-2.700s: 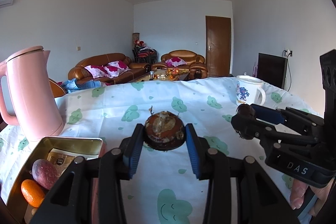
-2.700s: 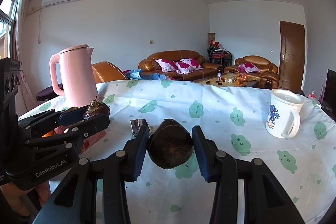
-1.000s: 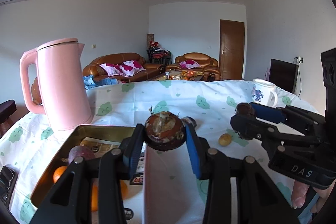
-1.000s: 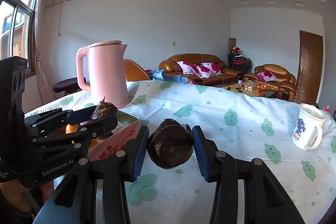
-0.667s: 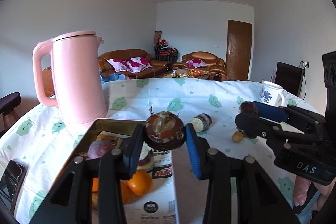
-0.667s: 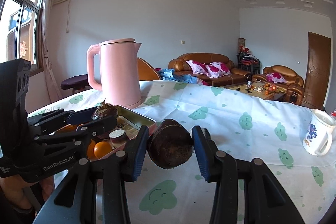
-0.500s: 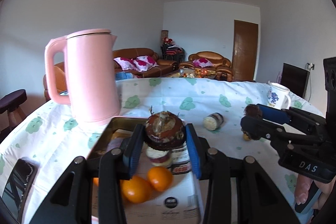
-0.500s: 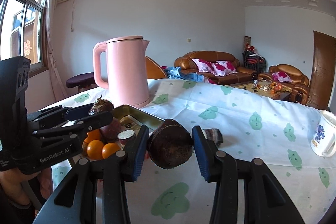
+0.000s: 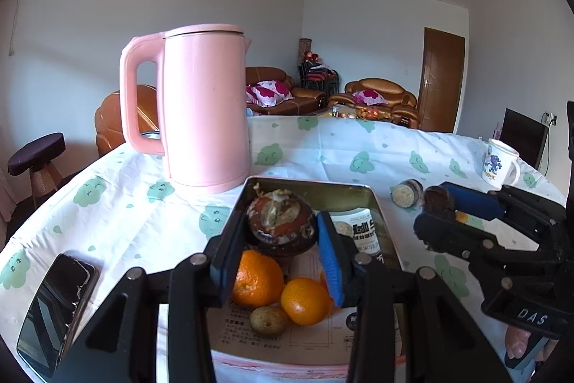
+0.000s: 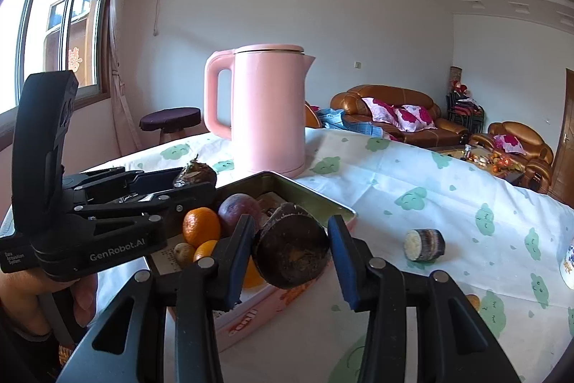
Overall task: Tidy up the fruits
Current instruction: 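Lower both brown cakes into the pink tin and open both grippers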
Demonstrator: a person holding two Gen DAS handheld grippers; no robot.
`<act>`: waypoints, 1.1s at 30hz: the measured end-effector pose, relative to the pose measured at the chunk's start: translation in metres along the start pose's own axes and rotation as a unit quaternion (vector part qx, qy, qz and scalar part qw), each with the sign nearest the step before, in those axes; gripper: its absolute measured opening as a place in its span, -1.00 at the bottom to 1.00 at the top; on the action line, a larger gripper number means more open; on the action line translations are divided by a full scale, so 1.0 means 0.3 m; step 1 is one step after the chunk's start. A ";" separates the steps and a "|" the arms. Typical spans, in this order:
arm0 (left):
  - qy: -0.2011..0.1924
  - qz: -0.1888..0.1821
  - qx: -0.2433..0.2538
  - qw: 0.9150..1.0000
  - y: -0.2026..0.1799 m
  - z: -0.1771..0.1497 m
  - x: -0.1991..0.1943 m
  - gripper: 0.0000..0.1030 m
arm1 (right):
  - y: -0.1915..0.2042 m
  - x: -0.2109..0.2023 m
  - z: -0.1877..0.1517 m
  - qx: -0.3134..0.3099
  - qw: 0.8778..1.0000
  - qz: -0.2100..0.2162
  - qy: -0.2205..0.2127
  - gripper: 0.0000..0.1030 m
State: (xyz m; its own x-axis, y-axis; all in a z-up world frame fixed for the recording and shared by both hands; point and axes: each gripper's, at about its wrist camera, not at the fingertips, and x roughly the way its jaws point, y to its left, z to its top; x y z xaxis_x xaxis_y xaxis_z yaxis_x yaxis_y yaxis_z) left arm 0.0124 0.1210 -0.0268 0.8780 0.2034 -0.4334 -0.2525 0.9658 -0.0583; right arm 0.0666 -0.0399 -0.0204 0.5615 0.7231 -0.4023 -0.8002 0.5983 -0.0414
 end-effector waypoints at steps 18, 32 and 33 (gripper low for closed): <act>0.015 0.009 0.004 1.000 0.034 -0.014 -0.004 -0.20 | 0.073 0.044 -0.010 -0.019 0.999 0.025 0.018 -0.13; 0.038 0.000 0.013 0.999 0.032 -0.020 0.017 -0.19 | 0.105 0.074 -0.011 -0.036 0.997 0.043 0.046 -0.13; 0.039 0.000 0.014 0.999 0.031 -0.020 0.018 -0.19 | 0.107 0.076 -0.012 -0.037 0.997 0.044 0.047 -0.13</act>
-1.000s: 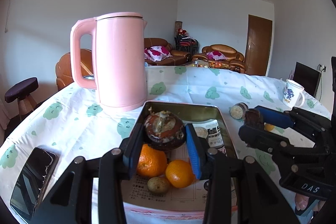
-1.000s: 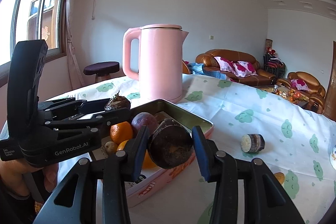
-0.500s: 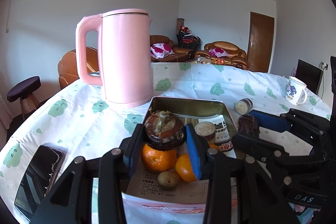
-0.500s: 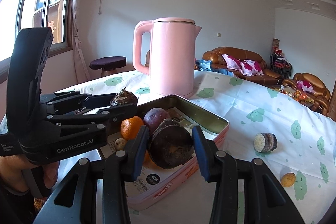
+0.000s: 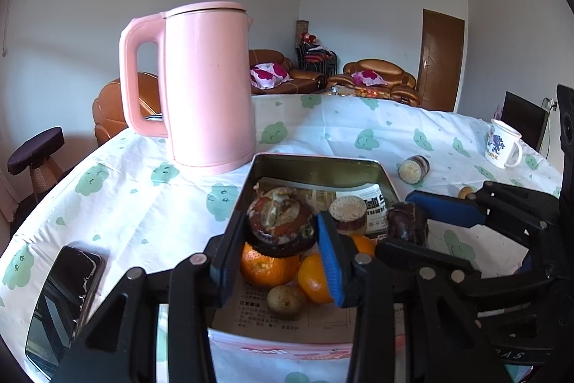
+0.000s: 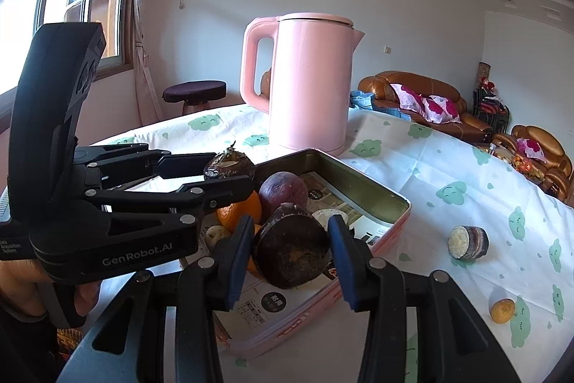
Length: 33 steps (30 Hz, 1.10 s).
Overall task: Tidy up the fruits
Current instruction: 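Lower both brown cakes into the pink tin and open both grippers, then move both open grippers back to the remaining items on the cloth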
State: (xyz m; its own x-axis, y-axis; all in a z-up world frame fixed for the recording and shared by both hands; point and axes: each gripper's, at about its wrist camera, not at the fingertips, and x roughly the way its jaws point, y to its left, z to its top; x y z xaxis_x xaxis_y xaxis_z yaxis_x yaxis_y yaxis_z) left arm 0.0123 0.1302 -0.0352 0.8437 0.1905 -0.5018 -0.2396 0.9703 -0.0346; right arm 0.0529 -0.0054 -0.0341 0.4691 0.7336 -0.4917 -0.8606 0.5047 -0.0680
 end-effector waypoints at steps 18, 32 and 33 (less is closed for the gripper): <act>-0.030 0.019 -0.017 0.999 0.018 0.001 -0.053 0.61 | -0.018 -0.006 -0.008 0.009 1.000 0.001 0.006 0.25; -0.053 -0.053 0.030 0.997 -0.270 0.097 -0.068 0.94 | -0.393 -0.201 -0.069 0.065 0.986 -0.148 0.030 0.25; -0.051 -0.062 0.031 0.996 -0.297 0.108 -0.056 0.94 | -0.434 -0.205 -0.078 0.077 0.984 -0.159 0.036 0.25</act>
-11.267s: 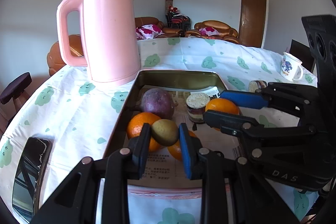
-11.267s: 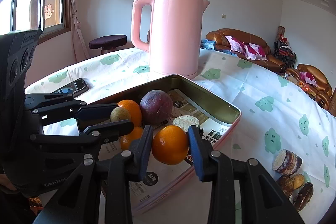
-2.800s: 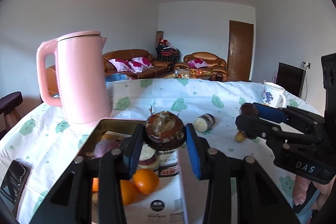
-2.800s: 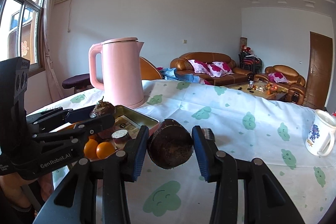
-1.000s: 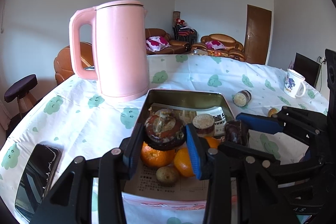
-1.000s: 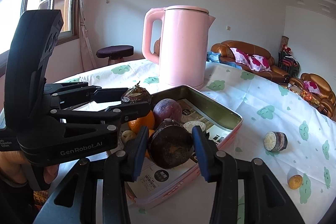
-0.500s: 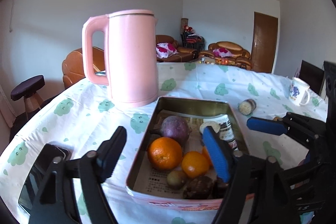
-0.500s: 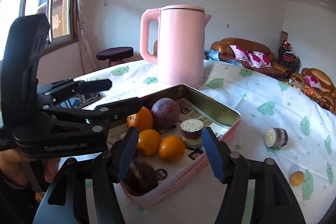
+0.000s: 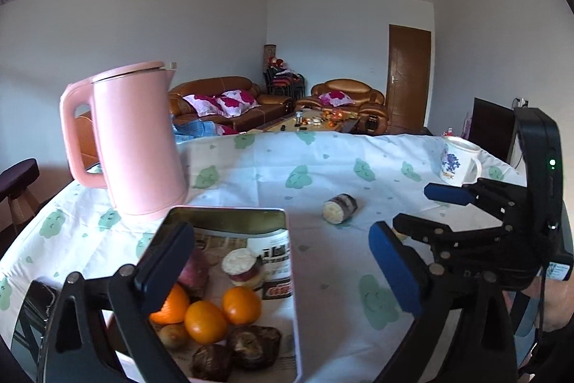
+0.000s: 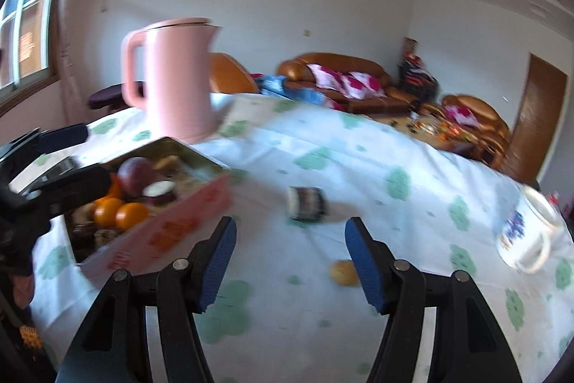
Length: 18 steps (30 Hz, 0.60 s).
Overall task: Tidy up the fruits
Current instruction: 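Move both open grippers back to the remaining items on the cloth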
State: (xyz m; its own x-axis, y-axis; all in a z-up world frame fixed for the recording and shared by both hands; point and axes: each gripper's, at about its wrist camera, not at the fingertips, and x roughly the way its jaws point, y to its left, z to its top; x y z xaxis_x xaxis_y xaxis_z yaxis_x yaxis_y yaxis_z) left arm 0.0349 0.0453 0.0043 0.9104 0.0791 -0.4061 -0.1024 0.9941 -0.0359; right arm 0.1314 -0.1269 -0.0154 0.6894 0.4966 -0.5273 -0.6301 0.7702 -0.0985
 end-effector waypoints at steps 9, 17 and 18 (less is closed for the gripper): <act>0.048 0.002 0.007 0.999 -0.130 0.052 0.193 0.94 | -0.196 0.103 -0.031 0.061 0.996 -0.012 0.066 0.25; 0.086 0.011 0.008 0.996 -0.129 0.045 0.291 0.94 | -0.167 0.205 -0.041 0.057 0.992 0.013 0.116 -0.10; 0.088 0.009 0.008 0.996 -0.129 0.044 0.290 0.94 | -0.164 0.219 -0.049 0.056 0.990 0.013 0.126 -0.13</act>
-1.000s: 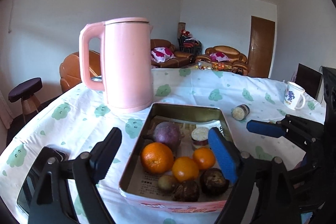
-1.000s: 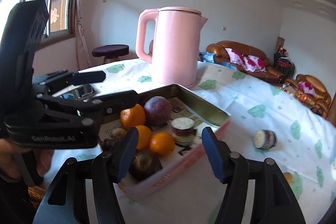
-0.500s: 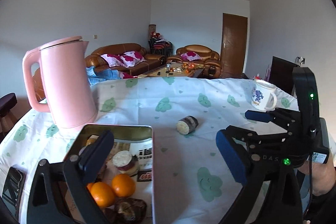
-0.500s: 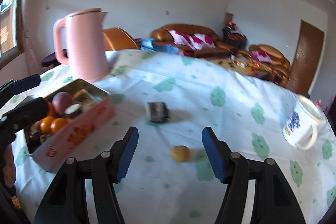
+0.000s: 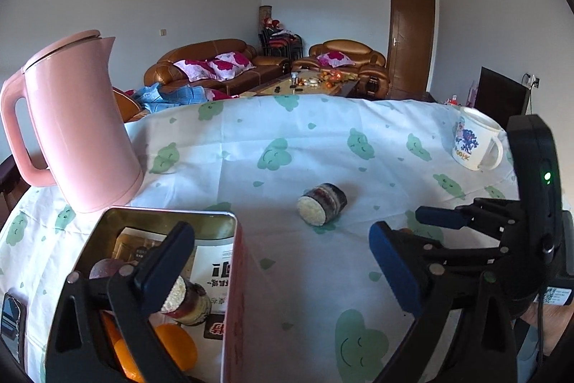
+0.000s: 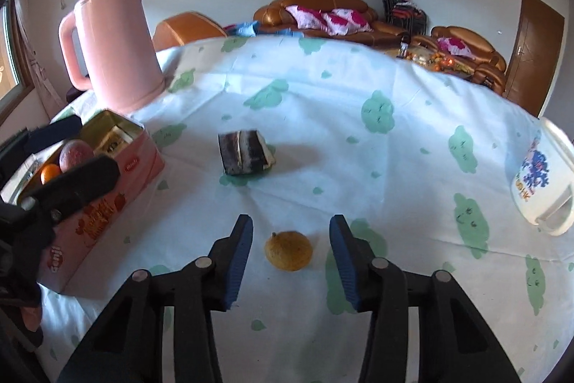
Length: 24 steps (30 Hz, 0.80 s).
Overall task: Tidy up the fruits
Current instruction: 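Move both open grippers back to the remaining items on the cloth, then grasp the small yellow round fruit with the right gripper while the left gripper grasps the striped cylinder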
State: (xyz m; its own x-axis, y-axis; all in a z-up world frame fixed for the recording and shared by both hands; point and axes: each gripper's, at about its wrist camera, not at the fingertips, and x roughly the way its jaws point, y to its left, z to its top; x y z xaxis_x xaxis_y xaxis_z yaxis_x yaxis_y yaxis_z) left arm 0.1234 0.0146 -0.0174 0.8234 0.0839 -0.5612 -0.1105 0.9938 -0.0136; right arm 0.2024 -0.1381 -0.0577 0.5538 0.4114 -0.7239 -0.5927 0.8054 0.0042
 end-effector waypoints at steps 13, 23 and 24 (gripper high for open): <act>0.016 -0.010 0.016 1.000 -0.086 0.032 0.043 0.94 | -0.064 0.000 -0.007 0.023 0.999 -0.027 -0.007 -0.39; 0.083 -0.006 0.006 0.997 -0.181 0.072 0.272 0.71 | -0.253 -0.030 -0.010 0.074 0.992 -0.094 -0.025 -0.39; 0.089 0.003 0.005 0.996 -0.183 0.073 0.298 0.68 | -0.254 -0.035 -0.010 0.074 0.992 -0.093 -0.030 -0.39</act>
State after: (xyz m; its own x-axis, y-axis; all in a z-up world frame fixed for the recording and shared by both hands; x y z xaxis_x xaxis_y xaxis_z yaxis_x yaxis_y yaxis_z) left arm 0.2154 -0.0309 -0.0487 0.7115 0.0760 -0.6986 -0.1083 0.9941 -0.0021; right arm 0.2401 -0.2051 -0.0523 0.6822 0.2710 -0.6791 -0.3867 0.9220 -0.0206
